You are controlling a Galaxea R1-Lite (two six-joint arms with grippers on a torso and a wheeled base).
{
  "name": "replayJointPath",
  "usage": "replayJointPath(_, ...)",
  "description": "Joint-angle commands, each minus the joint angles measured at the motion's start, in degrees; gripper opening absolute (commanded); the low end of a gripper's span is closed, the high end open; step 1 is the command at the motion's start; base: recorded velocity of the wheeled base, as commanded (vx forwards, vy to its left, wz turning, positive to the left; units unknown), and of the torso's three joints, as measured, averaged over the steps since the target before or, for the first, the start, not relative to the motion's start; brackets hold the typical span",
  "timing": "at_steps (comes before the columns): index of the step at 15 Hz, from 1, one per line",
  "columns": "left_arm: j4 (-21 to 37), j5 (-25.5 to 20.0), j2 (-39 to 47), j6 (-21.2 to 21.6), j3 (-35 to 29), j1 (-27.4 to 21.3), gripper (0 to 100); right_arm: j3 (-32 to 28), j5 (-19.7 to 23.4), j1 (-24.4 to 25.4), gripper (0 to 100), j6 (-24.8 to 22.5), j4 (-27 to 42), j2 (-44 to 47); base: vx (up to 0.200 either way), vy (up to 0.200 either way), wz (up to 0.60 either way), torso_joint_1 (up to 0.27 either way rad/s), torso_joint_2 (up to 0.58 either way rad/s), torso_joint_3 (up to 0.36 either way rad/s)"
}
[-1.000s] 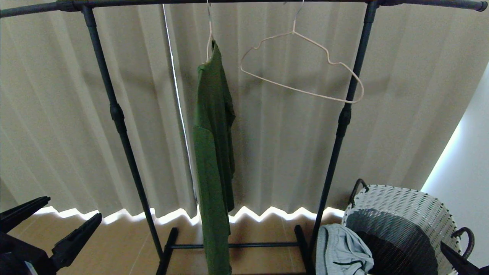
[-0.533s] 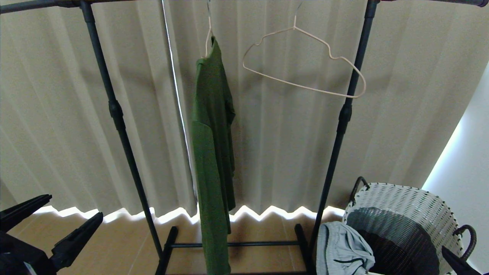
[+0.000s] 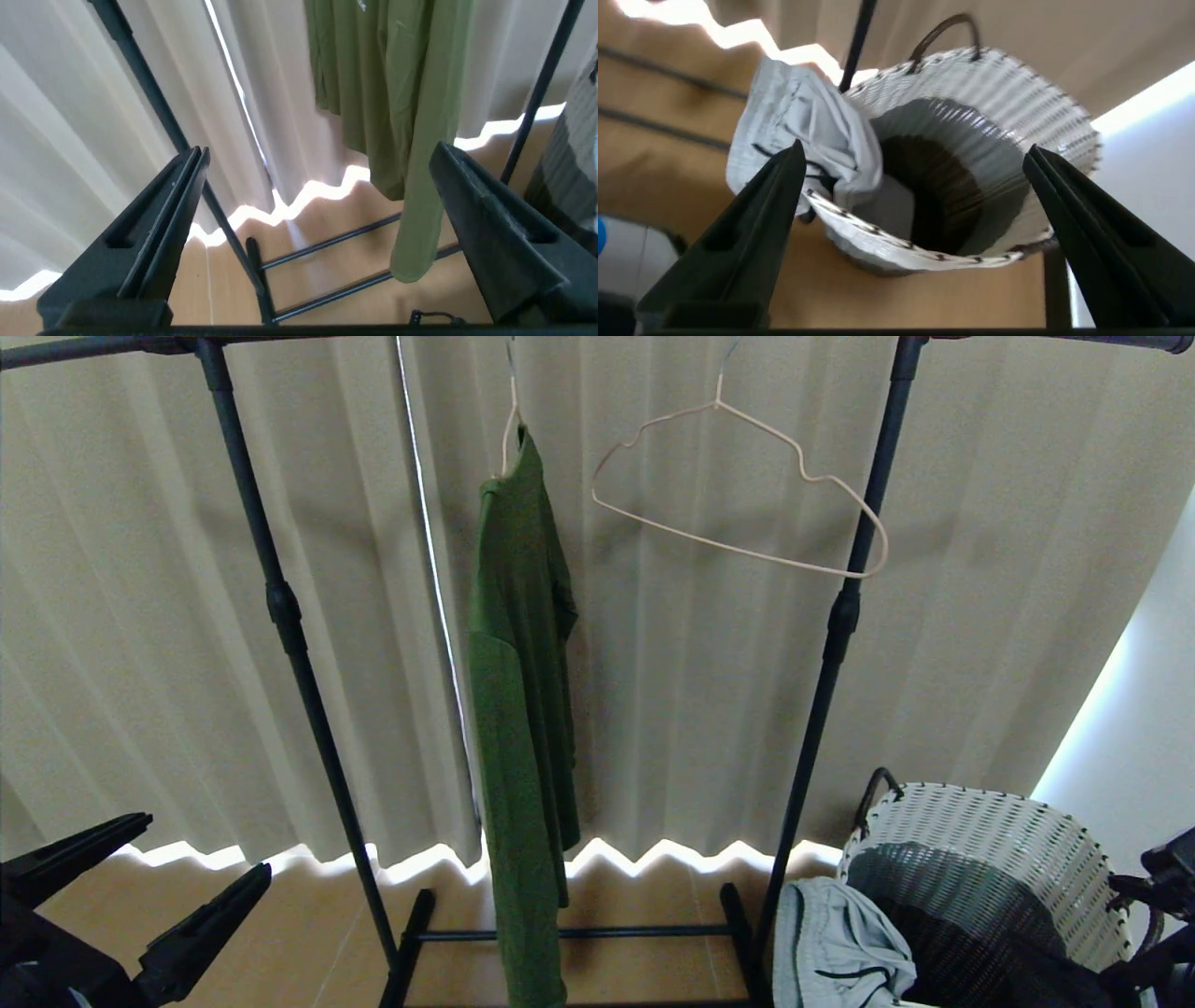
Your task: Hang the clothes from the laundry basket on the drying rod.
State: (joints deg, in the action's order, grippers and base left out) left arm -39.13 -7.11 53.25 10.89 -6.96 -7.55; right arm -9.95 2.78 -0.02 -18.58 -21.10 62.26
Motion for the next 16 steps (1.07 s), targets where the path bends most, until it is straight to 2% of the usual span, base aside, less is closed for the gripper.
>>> replayJointPath(1,0.0,0.0,0.2,-0.1,-0.2,-0.1,100,-0.8,-0.1,3.5,100,-0.1,-0.1,6.5,0.0,0.0,0.0,0.0,0.0,0.0)
replayJointPath(7,0.0,0.0,0.0,-0.2,0.2,-0.2,100,-4.7,-1.4,9.3,100,0.1,-0.1,16.1,0.2,0.0,0.0,0.0,0.0,0.002)
replayJointPath(10,0.0,0.0,-0.3,-0.1,0.3,-0.2,100,-7.1,-2.1,13.3,100,0.4,-0.1,22.8,0.0,0.0,0.0,0.0,0.0,0.0)
replayJointPath(14,0.0,0.0,-0.3,-0.2,-0.1,-0.1,100,-12.5,-11.4,24.6,100,10.3,0.0,34.9,0.0,0.0,0.0,0.0,0.0,0.0)
replayJointPath(16,0.0,0.0,-0.1,-0.2,0.0,-0.1,100,-14.6,-14.5,26.5,100,11.2,0.1,39.6,0.0,0.0,0.0,0.0,0.0,0.0)
